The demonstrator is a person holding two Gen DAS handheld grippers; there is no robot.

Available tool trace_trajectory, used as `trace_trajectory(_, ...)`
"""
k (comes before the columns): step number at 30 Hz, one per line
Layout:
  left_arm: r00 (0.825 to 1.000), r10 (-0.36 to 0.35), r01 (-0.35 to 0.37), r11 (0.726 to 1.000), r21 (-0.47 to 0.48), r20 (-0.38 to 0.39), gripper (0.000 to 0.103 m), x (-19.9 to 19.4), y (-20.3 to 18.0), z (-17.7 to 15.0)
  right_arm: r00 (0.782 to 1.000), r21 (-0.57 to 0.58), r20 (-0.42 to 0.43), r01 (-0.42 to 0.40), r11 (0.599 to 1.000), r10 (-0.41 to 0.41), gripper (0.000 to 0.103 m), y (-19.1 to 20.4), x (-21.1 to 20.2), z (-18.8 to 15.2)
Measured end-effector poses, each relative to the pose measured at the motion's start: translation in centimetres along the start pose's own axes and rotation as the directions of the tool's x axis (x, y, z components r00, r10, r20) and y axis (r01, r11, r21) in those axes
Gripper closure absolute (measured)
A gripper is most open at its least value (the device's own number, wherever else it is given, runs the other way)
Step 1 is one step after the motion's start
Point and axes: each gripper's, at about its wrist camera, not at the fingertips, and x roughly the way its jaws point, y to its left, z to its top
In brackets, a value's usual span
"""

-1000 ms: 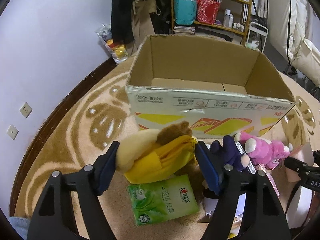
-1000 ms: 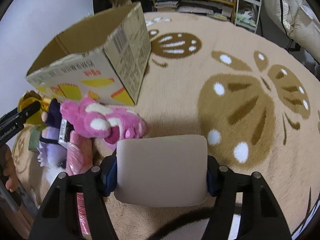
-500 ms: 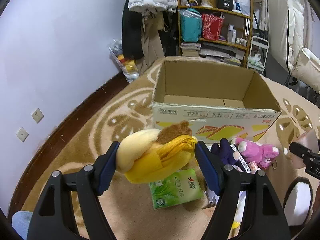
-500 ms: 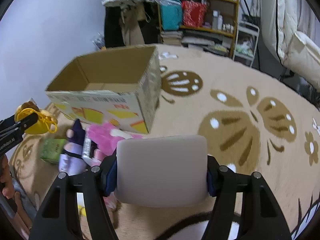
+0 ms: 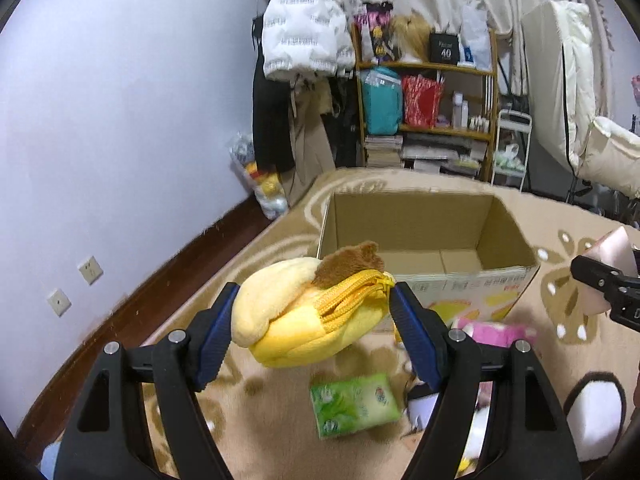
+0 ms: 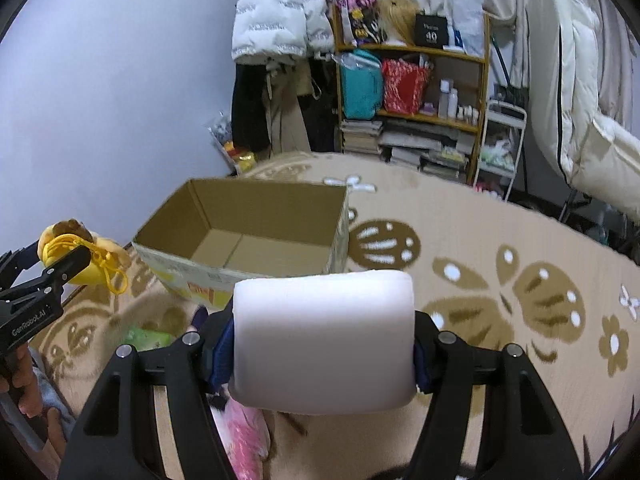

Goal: Organize soft objects
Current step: 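Carry both items over the box and release them inside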

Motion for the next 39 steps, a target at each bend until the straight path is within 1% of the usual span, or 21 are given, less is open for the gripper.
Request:
trace_trajectory(3,0.999,-0.008,0.008,1.000,0.003,0.031,0.028,-0.3,-0.3,1.1,1.000,-0.012,0.027,-0.008,1.000,0.008,0.032,0.4,0.2,1.1)
trace_trajectory(8,0.999,-0.004,0.003,1.000,0.013,0.052,0.028,0.3,-0.7,2.6,0.999,-0.026,0.050,-0.010,1.000,0.012,0.032,1.2,1.9,3.1)
trace_trajectory(16,0.997,-0.017,0.013,0.999,0.045,0.080,0.028,2.2,-1.5,4.3,0.996,-0.074,0.082,-0.015,0.997,0.021,0.032,2.5,4.9,5.9)
trace_trajectory(20,0.996,-0.015,0.009,0.998,0.067,0.088,0.028,3.5,-2.2,5.4,0.995,-0.079,0.098,-0.024,0.997,0.032,0.031,2.4,6.2,6.6)
trace_trajectory(25,0.997,-0.052,0.048,0.996,0.072,0.055,0.028,5.8,-2.8,5.9,0.993,-0.101,0.112,-0.035,0.994,0.046,0.030,2.6,7.9,7.1)
trace_trajectory(29,0.998,-0.054,0.051,0.995,0.085,0.029,0.028,7.3,-3.3,5.4,0.994,-0.101,0.097,-0.045,0.994,0.055,0.030,2.5,9.5,7.0)
trace_trajectory(35,0.998,-0.056,0.055,0.993,0.104,0.009,0.027,9.3,-3.9,5.1,0.989,-0.087,0.086,-0.116,0.989,0.123,0.028,2.1,10.7,6.2)
trace_trajectory(39,0.996,-0.085,0.087,0.992,0.096,-0.029,0.026,10.3,-3.7,4.7,0.986,-0.064,0.064,-0.149,0.987,0.153,0.028,2.0,11.1,5.8)
